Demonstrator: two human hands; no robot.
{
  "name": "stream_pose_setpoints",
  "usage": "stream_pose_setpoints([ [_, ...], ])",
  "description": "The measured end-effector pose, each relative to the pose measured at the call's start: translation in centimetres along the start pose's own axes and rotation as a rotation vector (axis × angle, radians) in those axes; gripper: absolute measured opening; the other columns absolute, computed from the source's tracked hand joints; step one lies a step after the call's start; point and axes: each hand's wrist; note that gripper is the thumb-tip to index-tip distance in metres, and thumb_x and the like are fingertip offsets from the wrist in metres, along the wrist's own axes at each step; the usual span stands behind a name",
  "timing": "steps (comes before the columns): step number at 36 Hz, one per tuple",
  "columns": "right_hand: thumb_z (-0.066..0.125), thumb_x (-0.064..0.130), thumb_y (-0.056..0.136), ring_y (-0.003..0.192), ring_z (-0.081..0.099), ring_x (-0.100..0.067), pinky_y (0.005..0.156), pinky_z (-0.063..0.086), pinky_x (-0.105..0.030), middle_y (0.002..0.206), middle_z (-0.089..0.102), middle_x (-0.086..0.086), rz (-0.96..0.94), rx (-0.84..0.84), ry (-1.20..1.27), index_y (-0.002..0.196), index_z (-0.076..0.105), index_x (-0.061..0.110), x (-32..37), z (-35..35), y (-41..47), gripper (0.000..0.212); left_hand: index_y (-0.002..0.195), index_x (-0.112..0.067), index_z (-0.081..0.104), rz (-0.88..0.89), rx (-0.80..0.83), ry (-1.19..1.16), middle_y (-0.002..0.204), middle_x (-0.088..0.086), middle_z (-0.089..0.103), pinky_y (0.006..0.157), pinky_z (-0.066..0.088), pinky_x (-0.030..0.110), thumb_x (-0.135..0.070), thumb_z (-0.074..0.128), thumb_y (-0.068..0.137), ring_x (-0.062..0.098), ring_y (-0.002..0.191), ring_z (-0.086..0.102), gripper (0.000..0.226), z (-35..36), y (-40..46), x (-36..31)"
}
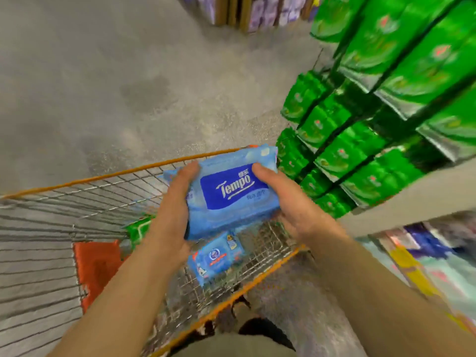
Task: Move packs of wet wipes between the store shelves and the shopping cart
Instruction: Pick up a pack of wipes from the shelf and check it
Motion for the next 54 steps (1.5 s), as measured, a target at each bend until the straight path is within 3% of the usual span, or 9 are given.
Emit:
stream_pose_setpoints([
  [5,0.082,0.064,0.054,0.107,0.072,-0.029,0.1,0.054,-0.048,0.115,0.075,-0.01,-0.051,-0.221,0.081,0.135,0.059,0.013,1.9,-4.1,-6.6,0.098,0.101,-0.016,0.077,-0.059,0.186,0.142,0.087,0.011,0.079,0.054,0.06,0.028,-0.046,0.048,0.099,0.021,0.069,0.077,0.042,5.7,-2.8,0.1],
  [9,0.079,0.067,0.051,0.085,0.075,-0.024,0.061,0.055,-0.027,0.107,0.077,-0.011,-0.104,-0.381,0.111,0.131,0.062,0.012,2.9,-8.2,-13.1,0.098,0.08,-0.017,0.081,-0.095,0.33,0.278,0.084,0.012,0.079,0.057,0.062,0.029,-0.054,0.047,0.097,0.021,0.068,0.076,0.053,10.8,-5.6,2.0],
  [14,0.084,0.065,0.053,0.099,0.075,-0.027,0.099,0.054,-0.047,0.106,0.078,-0.007,-0.197,-0.536,0.166,0.126,0.067,0.018,2.7,-13.6,-22.1,0.089,0.075,-0.021,0.08,-0.095,0.493,0.425,0.079,0.01,0.079,0.059,0.056,0.033,-0.061,0.045,0.096,0.022,0.061,0.075,0.057,17.3,-9.9,5.5],
  [18,0.079,0.068,0.051,0.091,0.076,-0.025,0.075,0.055,-0.036,0.101,0.079,-0.005,-0.235,-0.694,0.238,0.127,0.064,0.019,1.6,-17.7,-29.3,0.092,0.081,-0.019,0.078,-0.126,0.629,0.509,0.074,0.009,0.078,0.044,0.053,0.022,-0.058,0.042,0.098,0.019,0.057,0.074,0.056,22.7,-13.5,9.8],
  [25,0.08,0.082,0.036,0.1,0.074,-0.029,0.1,0.053,-0.053,0.104,0.078,-0.005,-0.253,-0.944,0.332,0.124,0.065,0.021,-2.2,-25.0,-41.6,0.108,0.117,-0.006,0.071,-0.163,0.926,0.639,0.054,0.006,0.071,0.043,0.048,0.013,-0.038,0.039,0.106,0.003,0.046,0.067,0.046,31.5,-20.7,17.5],
  [36,0.072,0.053,0.061,0.071,0.074,-0.024,0.055,0.055,-0.024,0.095,0.078,-0.015,-0.398,-1.089,0.465,0.096,0.077,0.014,-6.3,-31.3,-55.1,0.052,0.082,-0.016,0.08,-0.337,1.03,0.671,0.082,0.01,0.079,0.047,0.054,0.02,-0.051,0.048,0.096,0.019,0.063,0.075,0.05,38.7,-29.9,28.2],
  [41,0.067,0.047,0.082,0.077,0.076,-0.025,0.073,0.057,-0.032,0.096,0.078,-0.015,-0.419,-1.132,0.512,0.089,0.08,0.015,-6.9,-33.3,-57.9,0.035,0.125,-0.006,0.063,-0.239,1.319,0.624,0.109,0.022,0.075,0.046,0.041,0.005,-0.02,0.047,0.106,-0.009,0.042,0.06,0.029,40.4,-29.9,29.7],
  [45,0.061,0.047,0.091,0.081,0.076,-0.023,0.078,0.056,-0.035,0.098,0.079,-0.011,-0.433,-1.173,0.514,0.086,0.082,0.02,-6.8,-34.9,-59.2,0.035,0.121,-0.016,0.071,-0.205,1.262,0.901,0.105,0.003,0.079,0.075,0.055,0.025,-0.047,0.083,0.064,0.014,0.09,0.077,0.066,43.5,-30.8,31.5],
  [54,0.068,0.063,0.067,0.094,0.074,-0.032,0.081,0.043,-0.043,0.104,0.078,-0.011,-0.427,-1.292,0.46,0.105,0.075,0.023,-5.9,-40.2,-60.3,0.056,0.118,-0.014,0.071,-0.253,1.359,0.806,0.097,0.004,0.08,0.056,0.054,0.017,-0.037,0.07,0.067,0.013,0.077,0.077,0.057,50.6,-30.5,34.7],
])
Point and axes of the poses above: each hand's wrist, its own y-axis towards the middle knuckle, its own z-axis out of the palm, x = y × z
